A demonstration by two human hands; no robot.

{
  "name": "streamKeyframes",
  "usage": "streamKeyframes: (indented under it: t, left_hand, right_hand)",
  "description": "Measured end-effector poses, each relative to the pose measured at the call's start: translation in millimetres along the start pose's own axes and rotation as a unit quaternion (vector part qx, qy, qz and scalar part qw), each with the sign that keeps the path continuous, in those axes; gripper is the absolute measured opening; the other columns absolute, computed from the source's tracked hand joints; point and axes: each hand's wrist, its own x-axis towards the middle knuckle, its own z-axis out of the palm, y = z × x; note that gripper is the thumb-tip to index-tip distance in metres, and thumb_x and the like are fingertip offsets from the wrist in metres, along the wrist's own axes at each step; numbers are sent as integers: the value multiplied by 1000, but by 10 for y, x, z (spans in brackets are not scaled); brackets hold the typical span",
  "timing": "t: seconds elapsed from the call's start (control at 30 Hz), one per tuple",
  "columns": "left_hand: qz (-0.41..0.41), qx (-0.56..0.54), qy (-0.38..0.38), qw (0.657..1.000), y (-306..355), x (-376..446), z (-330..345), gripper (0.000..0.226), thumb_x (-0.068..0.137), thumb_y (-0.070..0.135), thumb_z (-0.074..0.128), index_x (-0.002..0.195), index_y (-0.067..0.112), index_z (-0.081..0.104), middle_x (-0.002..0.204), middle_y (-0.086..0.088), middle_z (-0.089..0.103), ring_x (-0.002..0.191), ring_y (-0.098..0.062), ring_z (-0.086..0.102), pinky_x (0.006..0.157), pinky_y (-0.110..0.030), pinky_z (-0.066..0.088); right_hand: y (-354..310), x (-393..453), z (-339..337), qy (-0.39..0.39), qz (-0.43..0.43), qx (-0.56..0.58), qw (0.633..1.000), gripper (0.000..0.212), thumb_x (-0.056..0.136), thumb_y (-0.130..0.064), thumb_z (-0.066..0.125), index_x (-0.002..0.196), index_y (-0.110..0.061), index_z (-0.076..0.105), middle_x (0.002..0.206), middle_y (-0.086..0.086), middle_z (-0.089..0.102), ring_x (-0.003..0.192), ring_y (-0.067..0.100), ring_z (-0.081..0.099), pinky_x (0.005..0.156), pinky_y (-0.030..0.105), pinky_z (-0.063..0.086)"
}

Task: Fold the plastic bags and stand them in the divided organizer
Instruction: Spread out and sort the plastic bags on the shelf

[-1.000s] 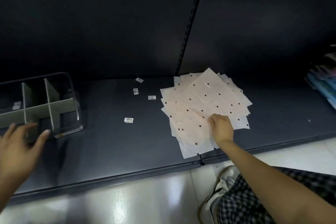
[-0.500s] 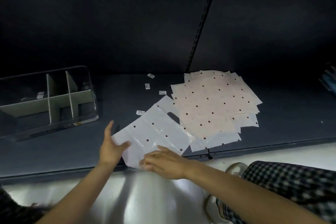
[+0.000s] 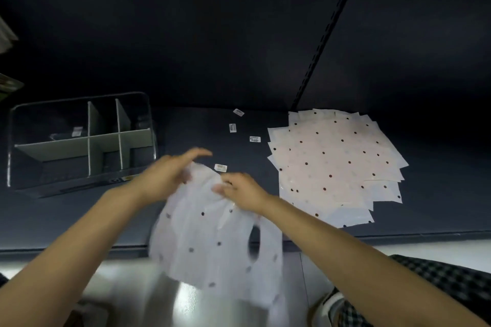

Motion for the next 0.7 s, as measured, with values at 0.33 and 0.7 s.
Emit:
streamKeyframes:
  t: [0.33, 0.7]
  left_hand:
    - [-146, 112, 152, 971, -1028, -271, 409, 54, 92, 62, 27, 138, 37, 41, 139, 4, 48, 137, -27, 27, 113, -48, -2]
    - [-125, 158, 156, 967, -1482, -597, 108, 56, 85, 59, 27, 124, 34, 58, 142, 2, 47, 140, -27, 24, 106, -32, -25]
  right_hand:
    - [113, 672, 72, 159, 296, 54, 940, 39, 101, -34, 33, 113, -3, 54, 118, 17, 60, 106, 34, 58, 82, 37, 46]
    - [304, 413, -132, 262, 142, -159, 941, 47, 95, -37, 46, 135, -13, 37, 126, 12, 54, 113, 31, 50, 83, 38, 46]
